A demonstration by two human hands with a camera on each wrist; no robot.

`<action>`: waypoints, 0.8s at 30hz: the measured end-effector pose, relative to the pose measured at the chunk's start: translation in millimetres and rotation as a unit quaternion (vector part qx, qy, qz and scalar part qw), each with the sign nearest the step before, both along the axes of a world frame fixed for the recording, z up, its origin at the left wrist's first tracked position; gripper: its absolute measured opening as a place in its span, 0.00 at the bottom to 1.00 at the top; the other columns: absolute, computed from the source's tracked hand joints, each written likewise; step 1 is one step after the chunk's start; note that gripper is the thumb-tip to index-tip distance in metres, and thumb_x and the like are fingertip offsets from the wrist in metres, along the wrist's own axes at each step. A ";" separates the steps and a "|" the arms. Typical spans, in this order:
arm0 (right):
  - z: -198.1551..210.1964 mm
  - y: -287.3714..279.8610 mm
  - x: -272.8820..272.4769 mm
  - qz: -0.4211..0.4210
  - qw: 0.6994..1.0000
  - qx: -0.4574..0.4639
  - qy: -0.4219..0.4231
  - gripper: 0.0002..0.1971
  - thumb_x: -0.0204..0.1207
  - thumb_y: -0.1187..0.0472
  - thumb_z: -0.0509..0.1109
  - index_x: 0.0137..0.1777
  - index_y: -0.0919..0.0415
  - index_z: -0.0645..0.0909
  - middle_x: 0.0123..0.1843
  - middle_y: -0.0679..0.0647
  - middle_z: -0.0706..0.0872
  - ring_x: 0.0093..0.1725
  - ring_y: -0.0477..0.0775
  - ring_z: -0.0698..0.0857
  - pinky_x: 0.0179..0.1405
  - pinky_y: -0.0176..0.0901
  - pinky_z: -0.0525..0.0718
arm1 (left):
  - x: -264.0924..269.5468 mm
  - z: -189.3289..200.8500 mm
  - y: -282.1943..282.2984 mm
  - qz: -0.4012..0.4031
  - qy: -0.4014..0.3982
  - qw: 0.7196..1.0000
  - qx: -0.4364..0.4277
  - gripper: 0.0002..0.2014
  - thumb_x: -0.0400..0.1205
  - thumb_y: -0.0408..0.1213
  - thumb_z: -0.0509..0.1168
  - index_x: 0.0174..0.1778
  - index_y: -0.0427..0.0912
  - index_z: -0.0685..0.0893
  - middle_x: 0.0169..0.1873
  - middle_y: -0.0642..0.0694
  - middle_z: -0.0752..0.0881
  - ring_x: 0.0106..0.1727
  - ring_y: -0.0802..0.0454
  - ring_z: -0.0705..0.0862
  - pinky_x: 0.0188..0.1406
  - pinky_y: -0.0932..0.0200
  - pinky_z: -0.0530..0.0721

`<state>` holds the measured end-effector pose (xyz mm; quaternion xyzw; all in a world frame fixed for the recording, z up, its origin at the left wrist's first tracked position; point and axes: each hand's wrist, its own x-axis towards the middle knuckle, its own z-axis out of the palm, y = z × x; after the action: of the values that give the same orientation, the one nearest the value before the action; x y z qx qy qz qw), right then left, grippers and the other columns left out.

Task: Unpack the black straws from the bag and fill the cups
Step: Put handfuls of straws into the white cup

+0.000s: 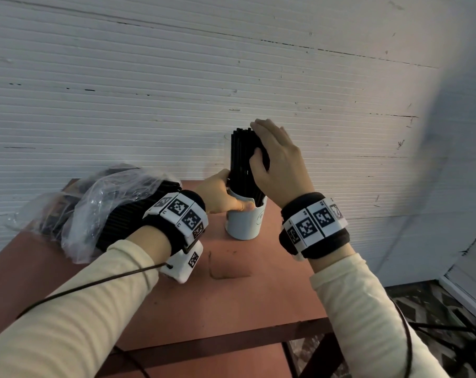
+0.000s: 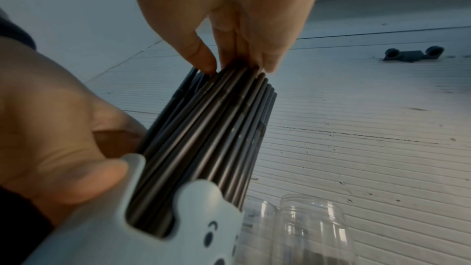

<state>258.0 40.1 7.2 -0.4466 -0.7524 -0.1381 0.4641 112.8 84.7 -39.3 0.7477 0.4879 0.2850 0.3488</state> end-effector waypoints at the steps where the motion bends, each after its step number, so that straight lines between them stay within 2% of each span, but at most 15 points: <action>1: -1.5 1.0 0.1 -0.007 1.000 0.003 0.002 0.21 0.76 0.70 0.61 0.68 0.71 0.78 0.70 0.64 0.81 0.76 0.65 0.73 0.80 0.56 0.63 | -0.1 -0.4 0.4 -0.002 -0.002 1.000 0.000 0.40 0.68 0.46 0.81 0.73 0.44 0.71 0.64 0.49 0.82 0.65 0.51 0.81 0.68 0.49 0.80; 3: -1.9 2.9 1.8 -0.009 1.000 0.014 0.008 0.19 0.77 0.70 0.61 0.67 0.72 0.79 0.68 0.64 0.82 0.76 0.65 0.74 0.79 0.55 0.64 | -1.0 -0.3 0.6 -0.005 -0.007 1.000 -0.003 0.42 0.65 0.49 0.82 0.73 0.44 0.72 0.63 0.50 0.82 0.65 0.51 0.81 0.69 0.48 0.80; 6: 1.5 4.0 4.7 0.008 0.999 0.035 0.026 0.16 0.78 0.70 0.61 0.63 0.71 0.81 0.63 0.62 0.85 0.67 0.61 0.82 0.69 0.49 0.78 | -2.6 -1.1 0.9 -0.009 -0.027 1.000 -0.004 0.50 0.51 0.60 0.79 0.71 0.47 0.75 0.61 0.52 0.84 0.63 0.53 0.83 0.67 0.48 0.81; 9: 2.3 5.6 7.0 0.022 0.998 0.043 0.031 0.15 0.80 0.69 0.60 0.62 0.69 0.82 0.60 0.59 0.87 0.58 0.56 0.85 0.59 0.42 0.82 | -3.9 -4.1 2.2 -0.008 -0.046 0.999 -0.007 0.50 0.49 0.59 0.79 0.69 0.47 0.77 0.60 0.52 0.85 0.63 0.53 0.84 0.67 0.48 0.82; 12: -1.4 7.1 10.7 0.026 0.998 0.047 0.035 0.14 0.80 0.68 0.60 0.62 0.68 0.83 0.58 0.58 0.87 0.57 0.57 0.85 0.59 0.45 0.82 | -4.5 -4.3 2.9 -0.012 -0.055 0.998 -0.008 0.48 0.50 0.58 0.80 0.68 0.47 0.78 0.60 0.52 0.86 0.62 0.54 0.84 0.66 0.48 0.82; 14: -3.9 6.8 12.7 0.026 0.997 0.058 0.035 0.14 0.80 0.69 0.61 0.60 0.69 0.84 0.57 0.59 0.88 0.58 0.58 0.85 0.60 0.47 0.82 | -4.2 -3.4 4.0 -0.012 -0.057 0.998 -0.013 0.45 0.52 0.54 0.81 0.68 0.45 0.78 0.59 0.51 0.86 0.62 0.54 0.85 0.66 0.48 0.82; 16: -4.2 5.5 13.2 0.029 0.997 0.053 0.038 0.14 0.80 0.69 0.61 0.60 0.69 0.84 0.59 0.59 0.88 0.61 0.58 0.85 0.67 0.48 0.79 | -3.5 -3.2 4.0 -0.014 -0.063 0.998 -0.020 0.43 0.55 0.51 0.81 0.68 0.45 0.78 0.59 0.51 0.86 0.62 0.54 0.85 0.67 0.48 0.82; 18: -3.6 3.0 12.3 0.031 0.999 0.022 0.035 0.15 0.80 0.67 0.63 0.64 0.67 0.83 0.64 0.59 0.86 0.69 0.58 0.81 0.77 0.49 0.71 | -3.0 -3.5 2.7 -0.021 -0.068 0.997 -0.025 0.42 0.57 0.49 0.82 0.69 0.44 0.78 0.60 0.51 0.86 0.62 0.54 0.84 0.67 0.48 0.81; 20: -3.6 -0.3 11.3 0.039 0.999 -0.022 0.023 0.19 0.80 0.63 0.64 0.70 0.64 0.80 0.71 0.58 0.81 0.78 0.59 0.72 0.81 0.55 0.64 | -2.6 -4.8 2.8 -0.027 -0.080 0.996 -0.037 0.41 0.61 0.45 0.83 0.70 0.43 0.76 0.62 0.50 0.85 0.64 0.53 0.84 0.69 0.47 0.81; 22: -3.5 -4.4 13.6 0.046 0.997 -0.062 0.013 0.25 0.81 0.58 0.65 0.78 0.59 0.71 0.81 0.57 0.69 0.84 0.58 0.60 0.82 0.60 0.59 | -2.4 -6.2 0.7 -0.034 -0.092 0.994 -0.049 0.42 0.64 0.42 0.83 0.73 0.43 0.73 0.63 0.49 0.84 0.65 0.53 0.83 0.70 0.47 0.80; 24: -2.8 -9.3 17.9 0.051 0.993 -0.101 0.023 0.34 0.81 0.52 0.67 0.84 0.54 0.58 0.86 0.53 0.55 0.86 0.55 0.49 0.83 0.58 0.54 | -3.8 -6.4 -2.3 -0.046 -0.091 0.993 -0.055 0.47 0.60 0.46 0.82 0.76 0.46 0.70 0.67 0.52 0.82 0.68 0.56 0.81 0.72 0.49 0.78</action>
<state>275.9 30.8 4.4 -0.4554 -0.7733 -0.0278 0.4403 109.0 82.4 -45.7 0.7203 0.4339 0.3080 0.4449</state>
